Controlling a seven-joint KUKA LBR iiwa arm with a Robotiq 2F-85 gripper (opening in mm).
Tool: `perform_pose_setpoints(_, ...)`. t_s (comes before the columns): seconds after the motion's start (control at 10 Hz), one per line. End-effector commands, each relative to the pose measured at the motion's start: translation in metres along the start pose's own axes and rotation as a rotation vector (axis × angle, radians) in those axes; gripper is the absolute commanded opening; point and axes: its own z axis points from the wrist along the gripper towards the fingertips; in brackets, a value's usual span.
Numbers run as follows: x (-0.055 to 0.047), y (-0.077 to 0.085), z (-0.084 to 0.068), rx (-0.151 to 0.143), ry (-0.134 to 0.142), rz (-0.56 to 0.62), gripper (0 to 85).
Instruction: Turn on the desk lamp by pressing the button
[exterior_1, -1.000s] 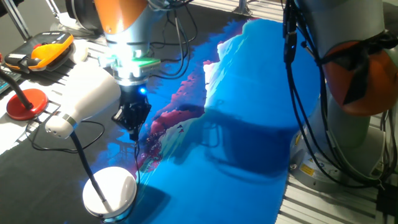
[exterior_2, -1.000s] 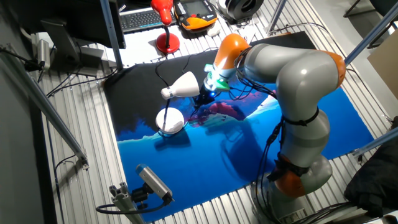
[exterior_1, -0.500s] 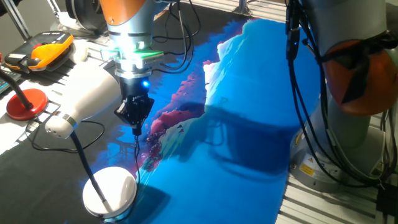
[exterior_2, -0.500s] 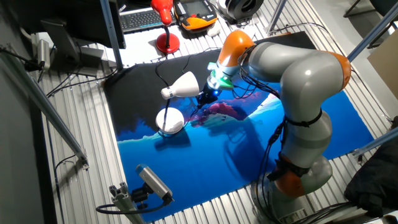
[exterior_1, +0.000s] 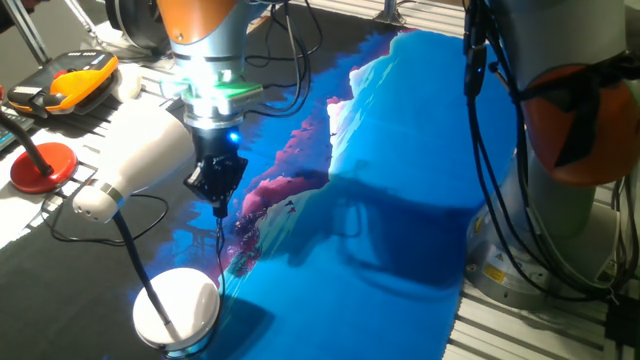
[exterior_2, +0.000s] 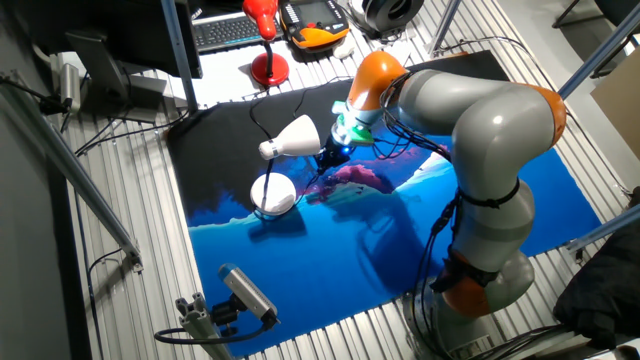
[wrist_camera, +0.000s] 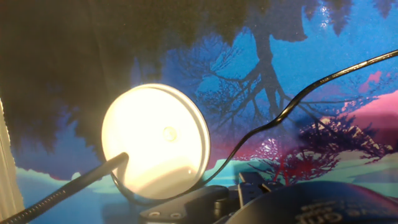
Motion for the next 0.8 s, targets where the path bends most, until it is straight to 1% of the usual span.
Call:
perform_pose_setpoints(0.0,0.0001,0.0003,-0.0002,0.018,-0.009,-0.008,0.0)
perform_pose_setpoints(0.1,0.0001,0.0003,-0.0002,0.039,-0.012,-0.022,0.0)
perform_pose_setpoints(0.2,0.0001,0.0003,-0.0002,0.079,-0.017,-0.046,0.0)
perform_pose_setpoints(0.3,0.0001,0.0003,-0.0002,0.097,-0.020,-0.058,0.0)
perform_pose_setpoints(0.4,0.0001,0.0003,-0.0002,0.073,-0.022,-0.059,0.0)
perform_pose_setpoints(0.6,0.0001,0.0003,-0.0002,0.051,-0.022,-0.060,0.0)
perform_pose_setpoints(0.7,0.0001,0.0003,-0.0002,0.042,-0.018,-0.055,0.0)
